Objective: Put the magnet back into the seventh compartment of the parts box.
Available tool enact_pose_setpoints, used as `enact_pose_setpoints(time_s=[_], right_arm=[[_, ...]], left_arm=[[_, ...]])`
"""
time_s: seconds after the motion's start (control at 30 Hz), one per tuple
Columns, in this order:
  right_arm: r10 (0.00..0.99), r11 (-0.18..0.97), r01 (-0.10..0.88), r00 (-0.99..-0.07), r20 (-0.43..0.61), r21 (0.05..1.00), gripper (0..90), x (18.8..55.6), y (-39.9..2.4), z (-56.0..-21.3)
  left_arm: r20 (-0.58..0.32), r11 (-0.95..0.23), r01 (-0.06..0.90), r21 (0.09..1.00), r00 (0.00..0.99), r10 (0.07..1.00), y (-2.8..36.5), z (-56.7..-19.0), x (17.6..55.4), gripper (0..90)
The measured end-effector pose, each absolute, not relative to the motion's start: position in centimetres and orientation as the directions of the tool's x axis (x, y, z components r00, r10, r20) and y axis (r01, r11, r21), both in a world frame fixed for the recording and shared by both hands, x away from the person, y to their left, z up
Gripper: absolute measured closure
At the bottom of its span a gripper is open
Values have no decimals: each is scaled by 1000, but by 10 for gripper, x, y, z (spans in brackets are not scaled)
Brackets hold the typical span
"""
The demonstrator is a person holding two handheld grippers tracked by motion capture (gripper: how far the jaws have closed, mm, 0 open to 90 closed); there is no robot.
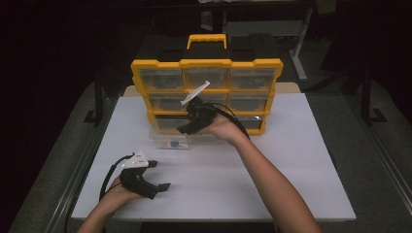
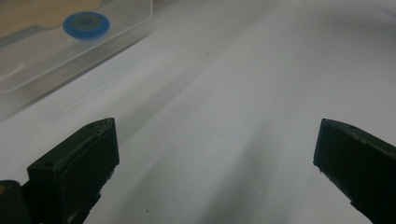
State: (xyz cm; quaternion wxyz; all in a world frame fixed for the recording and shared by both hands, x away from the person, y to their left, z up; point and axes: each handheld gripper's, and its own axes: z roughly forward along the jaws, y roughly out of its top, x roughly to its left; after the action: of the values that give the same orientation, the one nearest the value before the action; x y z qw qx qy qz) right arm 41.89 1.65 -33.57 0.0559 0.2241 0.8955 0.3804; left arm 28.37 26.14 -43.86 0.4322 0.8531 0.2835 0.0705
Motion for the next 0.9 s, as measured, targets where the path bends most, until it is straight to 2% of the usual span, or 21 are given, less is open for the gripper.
enact_pose_setpoints(time_s=[0.23, 0.27, 0.47, 0.9], right_arm=[[453, 599, 359, -889, 68, 716, 306, 412, 2, -337], [451, 593, 356, -890, 68, 722, 271, 409, -5, -339], [472, 567, 372, -878, 81, 735, 210, 403, -19, -344], [501, 528, 382, -861, 85, 758, 128, 392, -36, -353]], left_arm=[[-133, -461, 428, 778, 828, 545, 261, -439, 284, 0], [-130, -461, 425, 779, 829, 544, 261, -439, 284, 0], [-128, -464, 424, 778, 829, 544, 261, -439, 283, 0], [-130, -463, 424, 778, 830, 542, 262, -439, 284, 0]])
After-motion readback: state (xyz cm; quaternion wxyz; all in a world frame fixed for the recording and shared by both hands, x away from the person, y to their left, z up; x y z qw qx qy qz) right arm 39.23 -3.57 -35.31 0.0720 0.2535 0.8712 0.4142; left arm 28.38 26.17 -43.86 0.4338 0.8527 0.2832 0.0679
